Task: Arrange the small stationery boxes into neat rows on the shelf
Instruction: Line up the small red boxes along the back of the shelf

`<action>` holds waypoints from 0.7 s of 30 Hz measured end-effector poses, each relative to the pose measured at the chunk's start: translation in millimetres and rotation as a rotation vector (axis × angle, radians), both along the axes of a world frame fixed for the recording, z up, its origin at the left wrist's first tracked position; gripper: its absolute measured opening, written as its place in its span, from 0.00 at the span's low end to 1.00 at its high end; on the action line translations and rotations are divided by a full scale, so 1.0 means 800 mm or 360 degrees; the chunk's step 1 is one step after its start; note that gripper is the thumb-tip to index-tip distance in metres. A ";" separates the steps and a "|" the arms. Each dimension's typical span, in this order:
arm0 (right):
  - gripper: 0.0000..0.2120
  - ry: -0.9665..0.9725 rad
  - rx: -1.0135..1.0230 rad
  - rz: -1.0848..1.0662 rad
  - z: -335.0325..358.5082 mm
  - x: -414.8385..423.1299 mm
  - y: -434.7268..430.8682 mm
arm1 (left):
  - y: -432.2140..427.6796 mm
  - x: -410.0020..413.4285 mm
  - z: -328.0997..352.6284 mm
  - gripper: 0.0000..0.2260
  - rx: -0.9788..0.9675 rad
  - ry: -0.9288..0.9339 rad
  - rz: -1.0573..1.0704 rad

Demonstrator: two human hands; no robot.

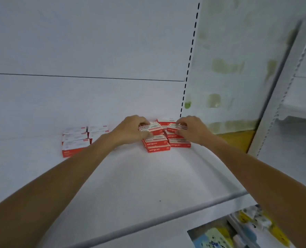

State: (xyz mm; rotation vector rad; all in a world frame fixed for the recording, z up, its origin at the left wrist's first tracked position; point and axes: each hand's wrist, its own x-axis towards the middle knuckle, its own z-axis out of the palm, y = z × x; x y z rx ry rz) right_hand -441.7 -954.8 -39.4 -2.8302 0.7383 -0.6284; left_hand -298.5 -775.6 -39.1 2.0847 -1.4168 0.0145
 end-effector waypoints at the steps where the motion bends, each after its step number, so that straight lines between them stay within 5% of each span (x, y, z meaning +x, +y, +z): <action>1: 0.16 0.0009 0.0000 0.0057 0.000 0.005 -0.008 | -0.005 -0.003 0.000 0.18 -0.0007 -0.0017 0.0035; 13: 0.11 -0.0076 0.0043 0.0541 0.001 0.026 -0.042 | -0.019 -0.025 -0.013 0.16 0.0069 -0.0034 0.0304; 21: 0.12 -0.0271 -0.0113 0.0854 0.027 0.069 0.035 | 0.082 -0.017 -0.018 0.11 0.0066 0.0011 0.0614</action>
